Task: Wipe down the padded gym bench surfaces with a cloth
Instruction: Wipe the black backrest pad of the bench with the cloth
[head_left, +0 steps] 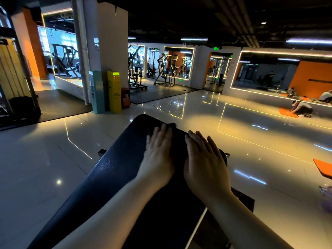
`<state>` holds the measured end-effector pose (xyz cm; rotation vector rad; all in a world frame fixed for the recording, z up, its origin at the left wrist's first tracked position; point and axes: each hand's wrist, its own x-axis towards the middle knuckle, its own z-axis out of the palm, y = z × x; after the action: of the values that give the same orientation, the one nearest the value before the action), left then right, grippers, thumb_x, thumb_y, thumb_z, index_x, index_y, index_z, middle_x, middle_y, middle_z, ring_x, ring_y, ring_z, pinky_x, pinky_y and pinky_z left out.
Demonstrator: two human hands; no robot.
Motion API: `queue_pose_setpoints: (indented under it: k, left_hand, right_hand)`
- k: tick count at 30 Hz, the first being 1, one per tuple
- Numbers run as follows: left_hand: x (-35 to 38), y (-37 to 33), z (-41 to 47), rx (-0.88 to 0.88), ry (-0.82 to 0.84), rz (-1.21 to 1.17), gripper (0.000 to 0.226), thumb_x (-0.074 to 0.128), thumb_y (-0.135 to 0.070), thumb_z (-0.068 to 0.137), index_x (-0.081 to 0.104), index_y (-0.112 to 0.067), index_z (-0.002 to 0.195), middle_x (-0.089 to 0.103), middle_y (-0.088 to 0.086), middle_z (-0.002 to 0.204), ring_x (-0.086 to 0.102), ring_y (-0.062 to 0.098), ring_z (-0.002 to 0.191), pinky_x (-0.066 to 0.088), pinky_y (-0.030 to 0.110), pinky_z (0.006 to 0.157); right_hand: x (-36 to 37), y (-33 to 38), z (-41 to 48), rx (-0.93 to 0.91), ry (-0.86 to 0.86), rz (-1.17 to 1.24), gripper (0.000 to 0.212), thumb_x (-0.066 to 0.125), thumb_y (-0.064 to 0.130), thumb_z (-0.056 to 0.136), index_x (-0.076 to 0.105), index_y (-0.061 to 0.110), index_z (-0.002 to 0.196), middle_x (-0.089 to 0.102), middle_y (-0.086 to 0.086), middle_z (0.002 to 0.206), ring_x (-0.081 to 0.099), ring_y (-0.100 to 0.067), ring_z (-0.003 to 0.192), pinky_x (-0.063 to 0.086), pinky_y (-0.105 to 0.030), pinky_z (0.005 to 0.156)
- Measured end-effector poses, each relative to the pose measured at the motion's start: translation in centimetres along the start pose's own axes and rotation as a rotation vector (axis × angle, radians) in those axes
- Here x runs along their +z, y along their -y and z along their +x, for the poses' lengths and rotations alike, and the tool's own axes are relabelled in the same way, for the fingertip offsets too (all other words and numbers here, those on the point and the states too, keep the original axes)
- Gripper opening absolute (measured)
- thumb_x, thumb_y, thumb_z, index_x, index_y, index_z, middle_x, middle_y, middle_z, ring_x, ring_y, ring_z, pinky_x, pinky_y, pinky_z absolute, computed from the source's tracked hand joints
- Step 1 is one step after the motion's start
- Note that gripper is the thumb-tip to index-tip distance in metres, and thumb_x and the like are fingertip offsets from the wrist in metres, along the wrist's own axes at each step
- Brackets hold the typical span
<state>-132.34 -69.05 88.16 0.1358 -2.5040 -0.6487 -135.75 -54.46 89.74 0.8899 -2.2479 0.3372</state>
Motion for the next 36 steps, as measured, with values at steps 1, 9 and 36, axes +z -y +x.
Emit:
queue_pose_setpoints:
  k: [1,9,36]
  left_hand:
    - [0.2,-1.4,-1.5,0.102,0.011,0.017,0.064,0.026,-0.032,0.099,-0.006,-0.034,0.155,-0.015,-0.012,0.163,-0.026,0.005,0.147,-0.014,0.034,0.122]
    - [-0.1,1.6,-1.5,-0.044,-0.027,-0.029,0.061,0.030,-0.029,0.106,-0.003,-0.029,0.157,-0.017,-0.011,0.162,-0.023,0.007,0.148,-0.006,0.042,0.124]
    - [1.5,-4.1,-7.8,0.267,0.074,-0.062,0.054,0.024,-0.032,0.105,0.010,-0.028,0.157,0.000,-0.012,0.165,-0.011,0.003,0.151,-0.001,0.035,0.125]
  right_hand:
    - [0.0,-0.1,-0.1,0.009,-0.029,0.027,0.048,0.050,0.020,0.095,0.053,0.006,0.141,0.052,-0.012,0.148,0.045,-0.028,0.140,0.029,-0.041,0.115]
    - [0.0,-0.4,-0.4,0.036,0.016,0.221,0.055,0.053,0.004,0.093,0.045,0.007,0.147,0.039,-0.009,0.158,0.036,-0.025,0.146,0.025,-0.035,0.118]
    - [-0.1,-4.5,-2.9,-0.071,0.035,0.274,0.054,0.042,0.019,0.098,0.040,0.000,0.148,0.040,-0.014,0.154,0.029,-0.027,0.148,0.001,-0.044,0.126]
